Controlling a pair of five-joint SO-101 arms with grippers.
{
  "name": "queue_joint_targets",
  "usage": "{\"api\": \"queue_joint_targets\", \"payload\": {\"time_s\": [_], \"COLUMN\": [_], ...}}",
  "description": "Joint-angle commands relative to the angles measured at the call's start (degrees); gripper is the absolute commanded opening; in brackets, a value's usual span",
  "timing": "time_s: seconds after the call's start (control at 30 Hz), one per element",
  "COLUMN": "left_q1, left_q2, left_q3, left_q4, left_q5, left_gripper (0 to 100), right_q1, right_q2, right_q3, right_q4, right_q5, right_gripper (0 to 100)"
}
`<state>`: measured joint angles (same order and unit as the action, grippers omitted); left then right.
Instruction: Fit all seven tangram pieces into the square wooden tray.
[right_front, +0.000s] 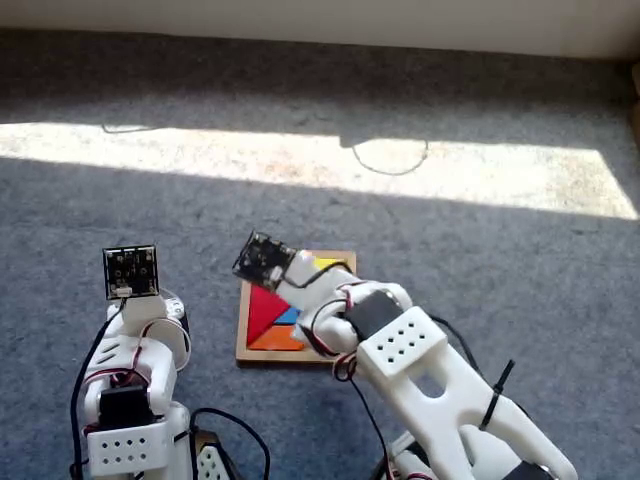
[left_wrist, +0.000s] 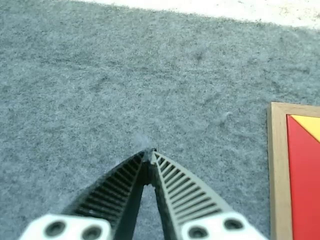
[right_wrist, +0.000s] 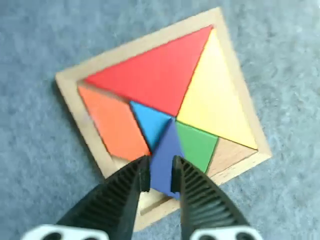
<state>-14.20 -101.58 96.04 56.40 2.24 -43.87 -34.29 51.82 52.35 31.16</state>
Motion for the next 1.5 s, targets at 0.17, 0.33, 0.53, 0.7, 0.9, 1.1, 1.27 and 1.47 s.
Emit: {"api": "queue_joint_targets", "payload": {"time_s": [0.17,0.33,0.53,0.7,0.9,1.1,1.27,1.47], "left_q1": [-0.5,-0.5,-0.5,-0.5,-0.5,-0.5,-0.5,-0.6], "left_q2": [-2.5,-2.5,-2.5,-2.5,-2.5,-2.5,-2.5,-2.5], "left_q3": [1.1,1.1,1.1,1.1,1.1,1.1,1.1,1.1], "left_q4": [-0.1,-0.1,-0.1,-0.1,-0.1,-0.1,-0.1,-0.1], "left_q5": [-0.3,-0.3,-0.3,-0.3,-0.3,-0.3,-0.3,-0.3], "left_gripper": [1,1,1,1,1,1,1,1], "right_q1": [1.0,2.5,2.7,2.9,2.4,-0.4,-3.0,-3.4], "right_q2": [0.4,8.2,19.9,21.4,20.3,20.1,20.1,20.0], "right_q3": [-8.0,-5.5,-6.5,-7.2,-7.1,-7.1,-7.1,-7.1], "right_q4": [-5.4,-12.3,-12.8,-12.6,-9.1,-2.6,0.9,3.0], "right_q5": [-28.0,-32.4,-33.8,-33.8,-33.7,-33.5,-29.9,-24.1], "right_gripper": [2.3,2.2,2.2,2.2,2.2,2.2,2.2,2.2]}}
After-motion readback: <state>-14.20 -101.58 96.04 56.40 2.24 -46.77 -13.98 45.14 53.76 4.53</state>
